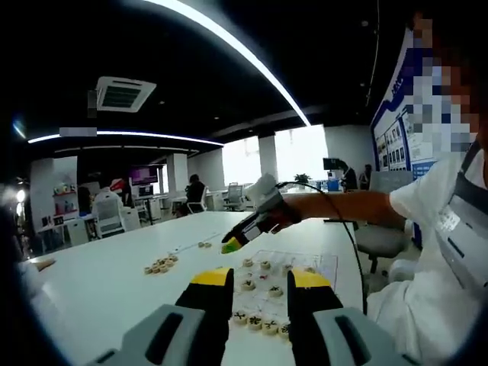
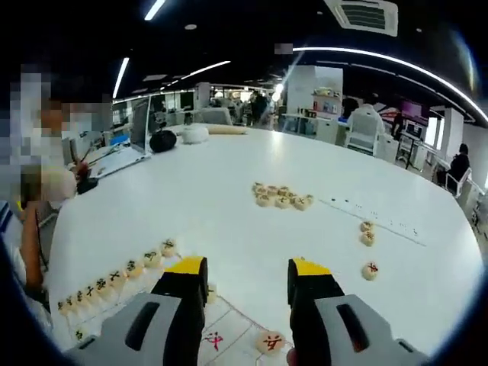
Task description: Pick up the chess pieces one by one and place each piece onto its starting position on the chessboard, setting the pieces on their correct points until all the chess pieces are arranged in the starting layout
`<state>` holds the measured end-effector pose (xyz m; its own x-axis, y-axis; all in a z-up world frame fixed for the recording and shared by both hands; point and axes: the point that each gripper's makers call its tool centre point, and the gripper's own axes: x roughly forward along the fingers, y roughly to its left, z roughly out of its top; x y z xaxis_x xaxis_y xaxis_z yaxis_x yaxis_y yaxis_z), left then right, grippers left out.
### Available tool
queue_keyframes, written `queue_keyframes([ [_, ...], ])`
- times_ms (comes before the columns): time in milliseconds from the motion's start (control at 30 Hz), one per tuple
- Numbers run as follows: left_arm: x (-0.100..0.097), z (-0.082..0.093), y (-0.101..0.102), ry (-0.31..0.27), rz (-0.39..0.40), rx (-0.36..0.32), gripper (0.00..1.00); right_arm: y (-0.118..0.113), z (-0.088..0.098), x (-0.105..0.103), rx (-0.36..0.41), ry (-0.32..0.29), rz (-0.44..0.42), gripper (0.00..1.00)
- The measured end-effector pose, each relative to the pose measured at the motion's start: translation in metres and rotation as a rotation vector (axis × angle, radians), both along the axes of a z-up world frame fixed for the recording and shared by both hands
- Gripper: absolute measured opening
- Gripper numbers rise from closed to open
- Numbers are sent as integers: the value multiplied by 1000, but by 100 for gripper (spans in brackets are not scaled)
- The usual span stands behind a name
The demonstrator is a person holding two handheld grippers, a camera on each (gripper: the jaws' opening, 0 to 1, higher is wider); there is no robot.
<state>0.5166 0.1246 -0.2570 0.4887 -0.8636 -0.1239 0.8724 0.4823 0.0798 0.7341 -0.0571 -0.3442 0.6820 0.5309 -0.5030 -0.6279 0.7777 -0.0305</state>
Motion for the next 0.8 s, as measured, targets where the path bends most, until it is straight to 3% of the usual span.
queue_keyframes([
  [300,3,-2,1,6,4,1,30,-2,-21,48,-37,8,-80,43],
  [400,5,-3,2,7,9,5,30,-12,-27,74,-64,-4,-111,43],
  [500,5,-4,2,8,12,7,30,-42,-38,95,-179,-42,-172,43],
  [533,5,-4,1,7,12,11,30,-51,-39,99,-183,-43,-195,43],
  [700,6,-5,2,8,10,10,30,-95,-36,105,-115,-62,-297,42],
  [800,8,-5,4,12,16,9,30,-124,-39,101,-112,-38,-330,41],
])
